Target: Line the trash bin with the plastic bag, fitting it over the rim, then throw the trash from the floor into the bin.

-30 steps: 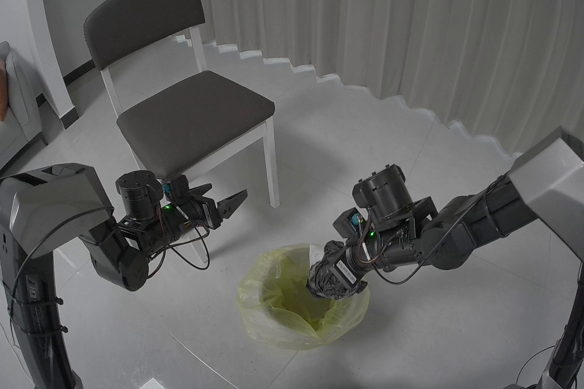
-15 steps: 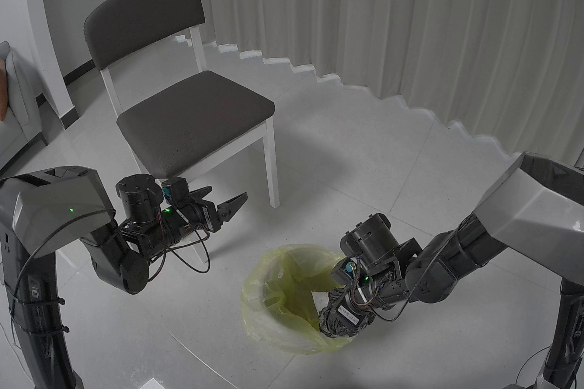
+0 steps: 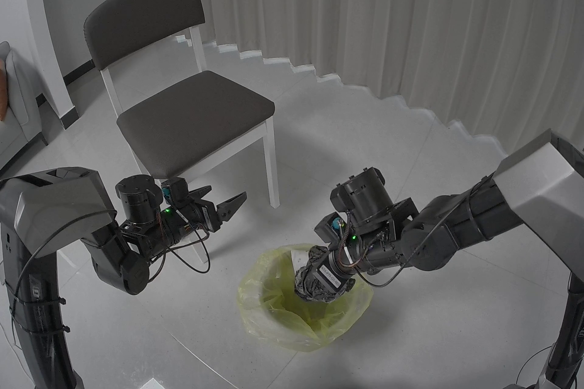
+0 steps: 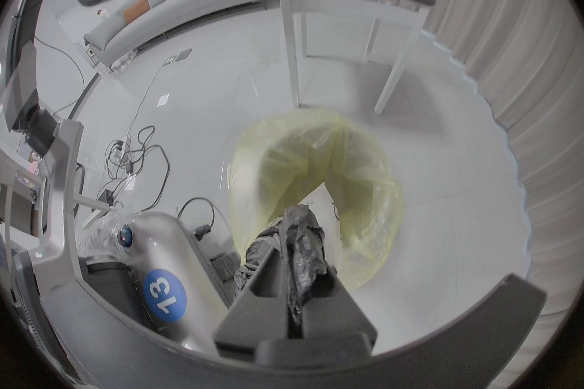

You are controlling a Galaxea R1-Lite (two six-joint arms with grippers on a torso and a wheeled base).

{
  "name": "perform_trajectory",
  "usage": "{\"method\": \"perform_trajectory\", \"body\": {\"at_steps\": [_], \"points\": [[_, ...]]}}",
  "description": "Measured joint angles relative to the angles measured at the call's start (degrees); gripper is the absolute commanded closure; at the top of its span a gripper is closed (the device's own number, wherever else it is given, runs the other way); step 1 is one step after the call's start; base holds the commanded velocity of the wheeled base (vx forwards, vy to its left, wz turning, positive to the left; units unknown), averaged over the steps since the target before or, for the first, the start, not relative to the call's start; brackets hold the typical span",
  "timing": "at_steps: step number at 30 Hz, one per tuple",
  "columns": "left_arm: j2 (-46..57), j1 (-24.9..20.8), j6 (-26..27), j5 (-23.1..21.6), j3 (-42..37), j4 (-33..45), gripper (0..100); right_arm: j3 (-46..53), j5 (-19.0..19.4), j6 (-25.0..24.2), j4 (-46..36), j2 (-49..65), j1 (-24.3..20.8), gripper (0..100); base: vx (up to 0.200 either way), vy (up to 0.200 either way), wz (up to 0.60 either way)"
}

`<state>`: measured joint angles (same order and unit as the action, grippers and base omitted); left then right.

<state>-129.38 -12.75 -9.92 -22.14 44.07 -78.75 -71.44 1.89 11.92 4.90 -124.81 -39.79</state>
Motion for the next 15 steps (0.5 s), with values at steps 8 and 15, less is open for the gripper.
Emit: {"method": "perform_trajectory", "body": {"at_steps": [8,15], "points": [[-0.04,0.00,0.00,0.00,0.00,0.00,0,-6.34,-0.01,-0.22,-1.13,-6.70,-0.65,0,0.000,0.000,0.00],[-0.11,0.27,0.02,-0.09,0.06,-0.05,0,-10.73,-0.15,-0.35,-1.16,-11.82,0.63,0,0.000,0.000,0.00]]}}
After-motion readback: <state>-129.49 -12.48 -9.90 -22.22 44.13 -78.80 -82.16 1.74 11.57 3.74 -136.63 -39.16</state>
